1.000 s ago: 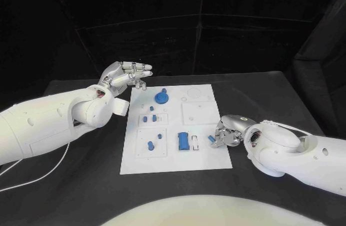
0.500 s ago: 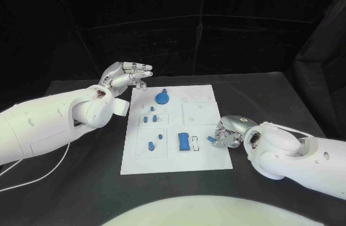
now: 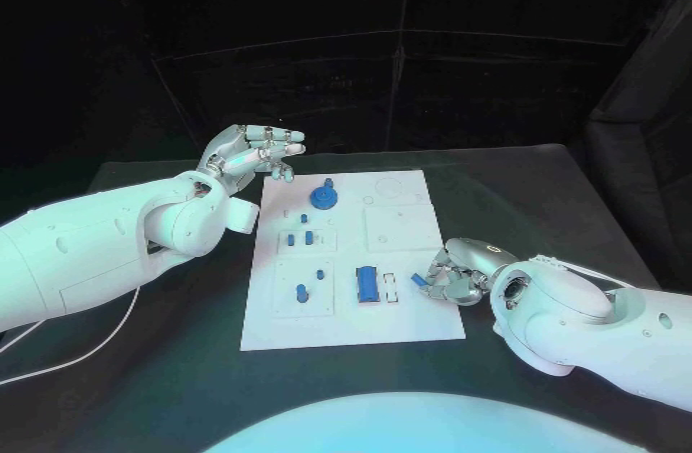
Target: Assemble the parts on the task board
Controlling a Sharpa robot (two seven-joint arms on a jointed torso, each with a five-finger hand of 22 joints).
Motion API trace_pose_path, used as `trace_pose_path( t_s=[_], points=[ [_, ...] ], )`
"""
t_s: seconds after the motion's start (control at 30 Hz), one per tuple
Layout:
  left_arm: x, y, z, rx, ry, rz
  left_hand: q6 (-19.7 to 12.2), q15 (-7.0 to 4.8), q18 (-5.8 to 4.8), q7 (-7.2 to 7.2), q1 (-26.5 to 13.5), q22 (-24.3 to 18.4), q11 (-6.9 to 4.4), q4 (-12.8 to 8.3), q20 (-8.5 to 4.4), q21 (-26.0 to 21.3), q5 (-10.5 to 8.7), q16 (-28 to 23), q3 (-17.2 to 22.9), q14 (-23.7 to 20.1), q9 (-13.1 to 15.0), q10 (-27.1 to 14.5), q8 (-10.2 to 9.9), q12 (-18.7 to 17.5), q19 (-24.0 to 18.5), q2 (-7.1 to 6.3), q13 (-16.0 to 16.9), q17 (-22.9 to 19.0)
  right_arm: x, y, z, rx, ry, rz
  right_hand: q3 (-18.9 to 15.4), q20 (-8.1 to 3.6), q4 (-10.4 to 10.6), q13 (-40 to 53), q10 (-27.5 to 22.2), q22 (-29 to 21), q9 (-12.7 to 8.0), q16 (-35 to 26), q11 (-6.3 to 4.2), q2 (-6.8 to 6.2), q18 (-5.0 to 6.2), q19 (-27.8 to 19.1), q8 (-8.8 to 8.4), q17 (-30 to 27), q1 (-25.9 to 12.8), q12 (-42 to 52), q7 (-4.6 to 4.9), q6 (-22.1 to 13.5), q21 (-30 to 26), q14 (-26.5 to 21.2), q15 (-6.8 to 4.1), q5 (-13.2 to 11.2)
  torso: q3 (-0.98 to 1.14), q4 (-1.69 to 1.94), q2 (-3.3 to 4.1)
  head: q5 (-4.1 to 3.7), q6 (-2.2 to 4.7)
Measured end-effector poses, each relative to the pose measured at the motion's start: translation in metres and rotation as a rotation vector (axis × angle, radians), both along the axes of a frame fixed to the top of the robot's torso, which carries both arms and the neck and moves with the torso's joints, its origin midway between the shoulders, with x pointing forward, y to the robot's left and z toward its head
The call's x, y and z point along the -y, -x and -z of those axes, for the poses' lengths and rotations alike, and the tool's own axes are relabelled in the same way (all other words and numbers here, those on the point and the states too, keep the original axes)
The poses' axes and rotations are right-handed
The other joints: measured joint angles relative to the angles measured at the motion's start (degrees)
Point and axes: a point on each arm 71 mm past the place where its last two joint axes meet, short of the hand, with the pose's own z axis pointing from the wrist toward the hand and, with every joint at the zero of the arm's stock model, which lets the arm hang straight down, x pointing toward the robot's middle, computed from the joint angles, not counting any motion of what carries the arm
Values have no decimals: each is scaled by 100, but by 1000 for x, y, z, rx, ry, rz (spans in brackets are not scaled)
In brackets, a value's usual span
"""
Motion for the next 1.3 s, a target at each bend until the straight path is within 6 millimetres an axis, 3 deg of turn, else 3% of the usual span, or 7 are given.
trace_pose_path(
  t_s=[0.23, 0.33, 0.5, 0.67, 0.77, 1.3],
  points=[
    [0, 0, 0, -1, 0, 0, 0, 0, 0, 0, 0, 0, 0, 0, 0, 0, 0, 0, 0, 0, 0, 0, 0, 0, 0, 0, 0, 0, -7, 1, -1, -19, -60, 19, 116, 0, 75, 37, 20, 8, 0, 0, -20, -113, 0, 0, 1, 0, -113, 3, 2, 37, 0, -9, -9, 4, -1, 0, 3, 8, -8],
    [0, 0, 0, -1, 0, 1, 0, 0, 0, 0, 0, 1, 0, 0, 0, 0, 0, 0, 0, 0, 0, 0, 0, 0, 0, 0, 0, 0, -12, 1, 0, -36, -87, 25, 162, 0, 121, 37, 22, 8, 16, 0, -19, -202, 0, 0, -17, 0, -202, 3, 1, 38, 0, -9, -9, 246, -1, 0, 3, 13, -13],
    [0, 0, 0, -2, 0, 1, 0, 0, 0, 0, 0, 1, 0, 0, 0, 0, 0, 0, 0, 0, 0, 0, 0, 0, 0, 0, 0, 1, -18, 1, 2, -65, -123, 34, 143, 0, 173, 37, 43, 7, 32, 0, 2, -310, 1, 0, -18, 0, -313, 24, 16, 59, 0, -10, -9, 396, 0, 0, 5, 23, -13],
    [0, 0, 0, -3, 0, 2, 0, 0, 0, 0, 0, 1, 0, 0, 0, 0, 0, 0, 0, 0, 0, 0, 0, 0, 0, 0, 0, -6, -23, -1, 5, -91, -141, 40, -19, 0, 364, 36, 42, 7, 61, 0, 2, -314, 1, 0, -17, 0, -610, 24, 10, 66, 0, -10, -8, 848, 2, 0, 5, 34, -13],
    [1, 0, 0, -4, 0, 3, 0, 0, 0, 0, 0, 1, 0, 0, 0, 0, 0, 0, 0, 0, 0, 0, 0, 0, 0, 0, 0, -6, -28, -3, 8, -107, -149, 39, -106, 0, 450, 36, 42, 7, 76, 0, 2, -274, 1, -1, -17, 0, -685, 24, 10, 66, 0, -10, -8, 986, 1, 0, 7, 35, -13],
    [2, 0, 1, -9, 0, 9, 0, 0, 0, 0, 0, 2, 0, 0, 0, 0, 0, 0, 0, 0, 0, 0, 0, 0, 0, 0, 0, -5, -42, -7, 13, -142, -160, 38, -201, 0, 510, 36, 41, 21, 118, 0, 2, -244, 1, -1, -15, 3, -762, 47, 7, 106, 0, -10, -6, 987, 5, -2, 7, 62, -21]
  ],
)
